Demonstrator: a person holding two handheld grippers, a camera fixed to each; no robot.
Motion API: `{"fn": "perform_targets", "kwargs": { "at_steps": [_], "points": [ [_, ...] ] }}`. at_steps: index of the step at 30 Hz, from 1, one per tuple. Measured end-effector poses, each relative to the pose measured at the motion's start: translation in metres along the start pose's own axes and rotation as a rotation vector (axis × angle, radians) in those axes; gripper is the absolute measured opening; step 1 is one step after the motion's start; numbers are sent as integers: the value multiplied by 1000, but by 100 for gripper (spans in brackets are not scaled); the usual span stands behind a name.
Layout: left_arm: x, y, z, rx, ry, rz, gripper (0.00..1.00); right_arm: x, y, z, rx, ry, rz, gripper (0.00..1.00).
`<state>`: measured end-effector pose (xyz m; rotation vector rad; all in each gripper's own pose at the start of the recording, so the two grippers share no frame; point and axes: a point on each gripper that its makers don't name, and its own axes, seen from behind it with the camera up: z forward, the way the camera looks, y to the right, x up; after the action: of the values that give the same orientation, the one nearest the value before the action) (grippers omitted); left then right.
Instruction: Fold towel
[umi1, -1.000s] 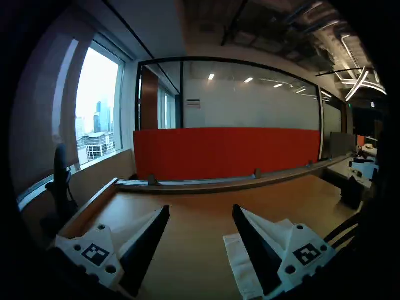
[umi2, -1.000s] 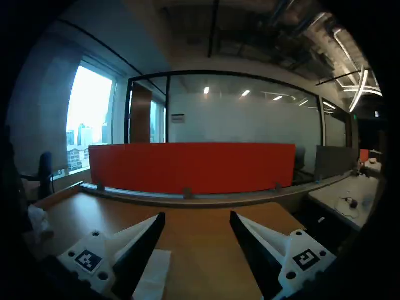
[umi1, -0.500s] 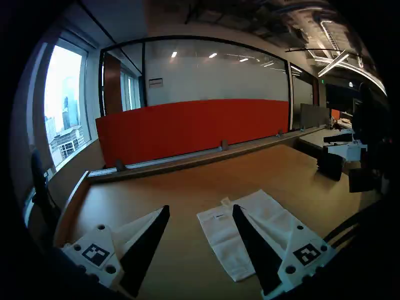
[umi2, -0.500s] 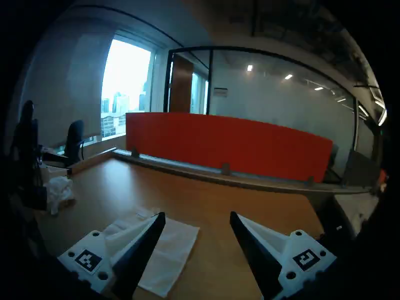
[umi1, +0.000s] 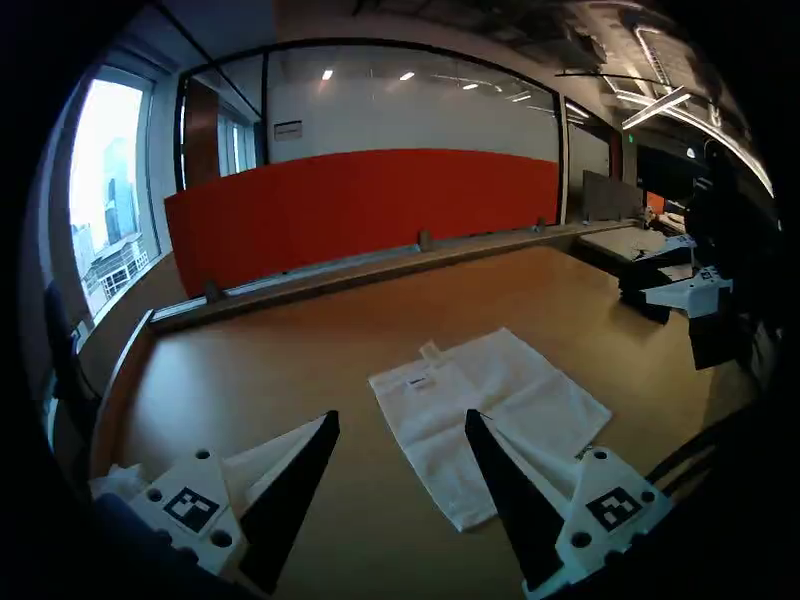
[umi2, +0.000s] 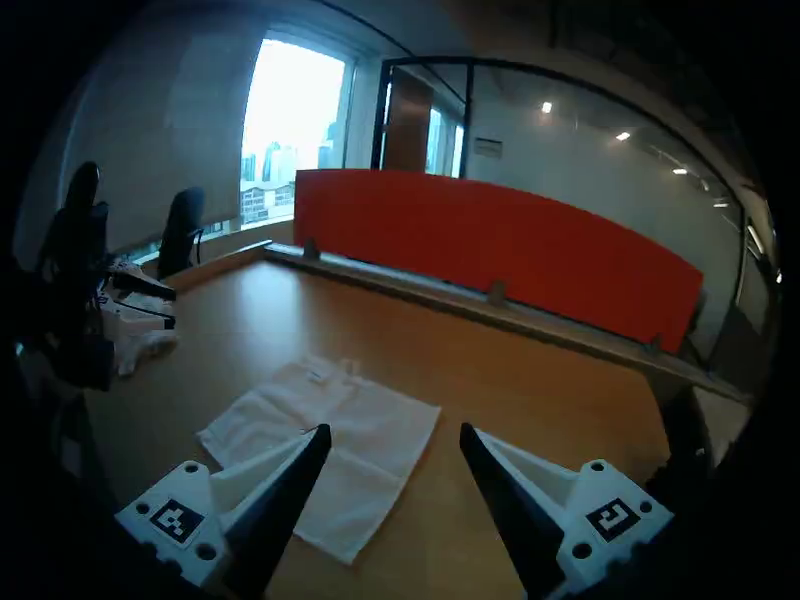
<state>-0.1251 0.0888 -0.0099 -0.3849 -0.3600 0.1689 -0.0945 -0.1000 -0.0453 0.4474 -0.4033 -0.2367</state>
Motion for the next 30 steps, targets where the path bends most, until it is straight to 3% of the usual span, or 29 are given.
{"fn": "perform_targets", "kwargs": {
  "at_steps": [8, 18, 24, 30],
  "points": [
    [-45, 13, 14, -33, -85, 0, 93, -45, -10, 11, 35, -77, -16, 100],
    [-103, 38, 34, -112, -215, 24, 93, -108, -25, 28, 79, -186, -48, 100],
    [-129, 53, 44, -158, -279, 40, 93, -139, -34, 37, 109, -244, -58, 100],
    [-146, 61, 51, -183, -333, 32, 93, -165, -41, 41, 147, -302, -65, 100]
  ]
}}
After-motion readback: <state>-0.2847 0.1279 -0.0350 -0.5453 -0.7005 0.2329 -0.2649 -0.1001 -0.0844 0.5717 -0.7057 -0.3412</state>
